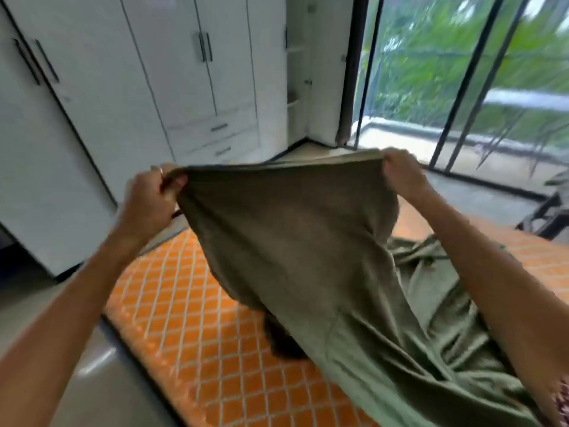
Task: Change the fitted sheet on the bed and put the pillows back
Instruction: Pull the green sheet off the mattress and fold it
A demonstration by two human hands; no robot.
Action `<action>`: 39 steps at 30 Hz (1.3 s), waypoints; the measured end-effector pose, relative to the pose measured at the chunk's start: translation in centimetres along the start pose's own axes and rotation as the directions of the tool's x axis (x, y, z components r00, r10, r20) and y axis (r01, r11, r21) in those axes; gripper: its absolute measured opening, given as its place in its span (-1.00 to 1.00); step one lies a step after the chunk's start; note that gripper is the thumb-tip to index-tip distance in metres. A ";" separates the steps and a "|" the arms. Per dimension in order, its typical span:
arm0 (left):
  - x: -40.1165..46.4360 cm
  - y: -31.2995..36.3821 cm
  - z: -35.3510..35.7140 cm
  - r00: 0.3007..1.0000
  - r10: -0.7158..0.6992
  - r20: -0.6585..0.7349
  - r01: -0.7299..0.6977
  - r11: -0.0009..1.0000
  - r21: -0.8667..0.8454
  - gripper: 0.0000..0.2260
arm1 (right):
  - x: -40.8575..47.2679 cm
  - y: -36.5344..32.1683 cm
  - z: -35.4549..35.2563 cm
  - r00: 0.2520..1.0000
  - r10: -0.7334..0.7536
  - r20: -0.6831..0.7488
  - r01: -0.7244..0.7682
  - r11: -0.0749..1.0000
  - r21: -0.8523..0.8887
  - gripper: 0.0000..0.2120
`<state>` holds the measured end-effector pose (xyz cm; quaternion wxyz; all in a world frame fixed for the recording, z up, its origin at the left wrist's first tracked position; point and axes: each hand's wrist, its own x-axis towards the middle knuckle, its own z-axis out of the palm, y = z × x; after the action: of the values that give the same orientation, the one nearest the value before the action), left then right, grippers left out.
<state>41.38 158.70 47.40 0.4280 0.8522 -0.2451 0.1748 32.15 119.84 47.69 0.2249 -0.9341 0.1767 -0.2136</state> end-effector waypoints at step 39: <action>31.5 8.8 -1.2 0.957 0.290 -0.021 -0.286 0.929 -0.235 -0.77 | -3.6 -10.8 13.0 0.949 -0.171 -0.265 0.168 0.985 -0.033 -0.72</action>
<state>62.06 146.77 69.73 0.4940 0.7514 -0.3894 0.1993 37.85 134.88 41.43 0.1754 -0.9097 0.1256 -0.3549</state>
